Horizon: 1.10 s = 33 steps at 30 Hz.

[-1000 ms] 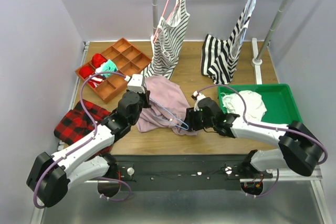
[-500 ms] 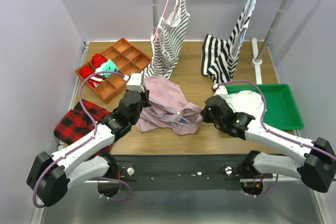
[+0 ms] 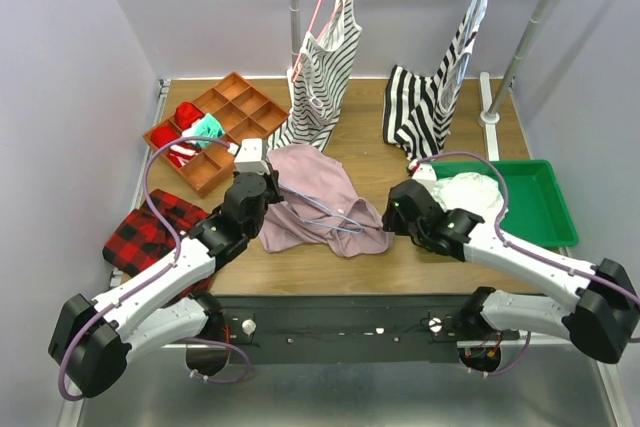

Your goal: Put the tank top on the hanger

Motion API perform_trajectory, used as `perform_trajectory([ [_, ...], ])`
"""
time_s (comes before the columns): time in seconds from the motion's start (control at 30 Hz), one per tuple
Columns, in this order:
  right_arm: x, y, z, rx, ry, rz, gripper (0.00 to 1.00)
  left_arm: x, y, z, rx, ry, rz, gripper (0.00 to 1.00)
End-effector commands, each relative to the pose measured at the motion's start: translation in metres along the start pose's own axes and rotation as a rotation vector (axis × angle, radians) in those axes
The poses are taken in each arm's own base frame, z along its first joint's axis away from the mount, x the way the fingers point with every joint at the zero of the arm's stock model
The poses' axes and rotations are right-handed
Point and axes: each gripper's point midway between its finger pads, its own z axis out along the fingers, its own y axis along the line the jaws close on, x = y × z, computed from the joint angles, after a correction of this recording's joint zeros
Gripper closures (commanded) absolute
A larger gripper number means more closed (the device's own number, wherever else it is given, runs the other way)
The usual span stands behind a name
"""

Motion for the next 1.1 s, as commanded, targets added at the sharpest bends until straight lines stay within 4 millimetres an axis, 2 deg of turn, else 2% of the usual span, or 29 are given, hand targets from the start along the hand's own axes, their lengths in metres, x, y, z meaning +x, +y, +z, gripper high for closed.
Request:
perform_trajectory([
  [0.0, -0.030, 0.033, -0.035, -0.187, -0.039, 0.078, 0.46, -0.017, 0.002, -0.004, -0.023, -0.045, -0.036, 1.00],
  [0.13, -0.029, 0.045, -0.047, -0.282, -0.043, 0.165, 0.43, -0.018, 0.002, -0.006, -0.019, -0.054, -0.044, 1.00],
  [0.17, -0.028, 0.049, -0.043, -0.309, -0.054, 0.187, 0.39, -0.018, 0.002, -0.007, -0.018, -0.056, -0.049, 1.00],
  [0.23, -0.029, 0.058, -0.037, -0.329, -0.052, 0.220, 0.39, -0.019, 0.003, -0.008, -0.013, -0.068, -0.061, 1.00],
  [0.33, -0.032, 0.082, -0.020, -0.360, -0.020, 0.250, 0.39, -0.020, 0.002, -0.007, -0.011, -0.068, -0.062, 1.00],
  [0.37, -0.026, 0.088, -0.008, -0.349, 0.008, 0.252, 0.40, -0.021, 0.002, -0.006, -0.015, -0.068, -0.060, 1.00],
  [0.47, -0.036, 0.098, 0.003, -0.354, -0.015, 0.327, 0.40, -0.020, 0.000, -0.005, -0.011, -0.065, -0.064, 1.00],
  [0.53, -0.033, 0.096, 0.016, -0.340, -0.002, 0.381, 0.40, -0.020, -0.001, -0.004, -0.006, -0.064, -0.066, 1.00],
  [0.77, -0.041, 0.095, 0.048, -0.338, -0.016, 0.494, 0.44, -0.020, 0.000, -0.008, -0.005, -0.070, -0.071, 1.00],
  [0.87, -0.029, 0.097, 0.062, -0.329, 0.042, 0.500, 0.45, -0.022, 0.001, -0.008, -0.007, -0.070, -0.066, 1.00],
  [1.07, -0.018, 0.094, 0.071, -0.319, 0.062, 0.532, 0.45, -0.023, 0.003, -0.009, -0.016, -0.074, -0.060, 1.00],
])
